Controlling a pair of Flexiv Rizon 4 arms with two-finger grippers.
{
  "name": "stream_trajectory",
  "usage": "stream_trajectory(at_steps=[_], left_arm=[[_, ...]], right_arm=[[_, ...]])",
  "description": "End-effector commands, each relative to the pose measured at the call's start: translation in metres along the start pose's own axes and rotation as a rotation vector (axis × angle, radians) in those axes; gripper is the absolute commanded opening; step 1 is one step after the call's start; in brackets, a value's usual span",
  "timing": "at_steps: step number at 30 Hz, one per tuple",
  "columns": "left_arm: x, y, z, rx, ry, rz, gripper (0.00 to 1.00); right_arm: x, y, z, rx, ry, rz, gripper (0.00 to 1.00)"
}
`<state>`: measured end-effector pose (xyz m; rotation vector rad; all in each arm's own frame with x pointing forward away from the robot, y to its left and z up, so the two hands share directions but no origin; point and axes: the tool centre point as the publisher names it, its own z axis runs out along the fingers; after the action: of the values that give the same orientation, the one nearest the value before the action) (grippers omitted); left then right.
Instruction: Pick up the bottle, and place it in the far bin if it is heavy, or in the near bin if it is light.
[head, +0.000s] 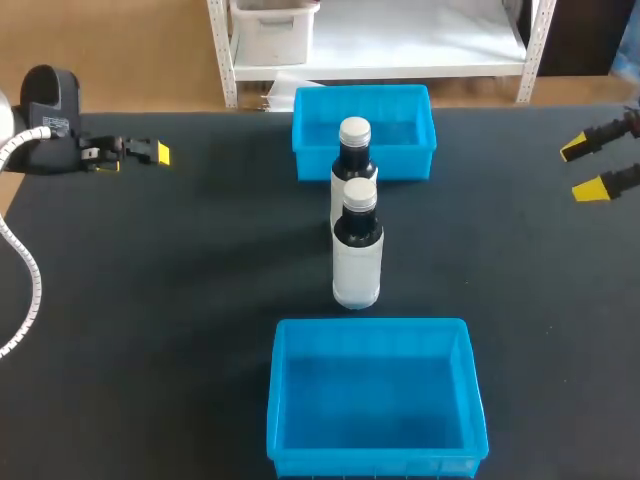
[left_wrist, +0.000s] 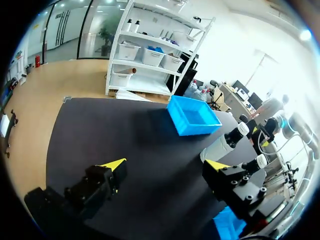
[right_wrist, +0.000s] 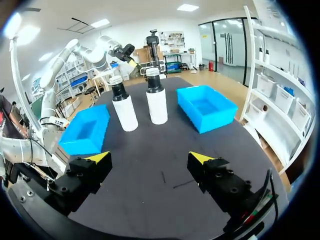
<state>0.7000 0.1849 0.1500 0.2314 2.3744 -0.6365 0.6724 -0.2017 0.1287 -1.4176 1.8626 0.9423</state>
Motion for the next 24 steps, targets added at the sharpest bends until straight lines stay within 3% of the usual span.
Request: stream_trajectory(at_steps=[1,8,14,20,24], left_arm=[[0.000,0.000,0.000,0.000,0.000,0.000,1.00],[0.000,0.000,0.000,0.000,0.000,0.000,1.00],[0.000,0.000,0.000,0.000,0.000,0.000,1.00],[0.000,0.000,0.000,0.000,0.000,0.000,1.00],[0.000,0.000,0.000,0.000,0.000,0.000,1.00]], right_arm=[[-0.005,0.017,0.004,0.144,-0.011,0.008,1.00],[-0.016,0.028,0.025,0.130,0.021,0.000,1.00],[-0.025,0.037,0.034,0.133,-0.024,-0.018,1.00],[-0.035,0.050,0.048,0.075,-0.051,-0.055,1.00],[-0.042,0.059,0.065,0.010,-0.024,-0.093,1.00]])
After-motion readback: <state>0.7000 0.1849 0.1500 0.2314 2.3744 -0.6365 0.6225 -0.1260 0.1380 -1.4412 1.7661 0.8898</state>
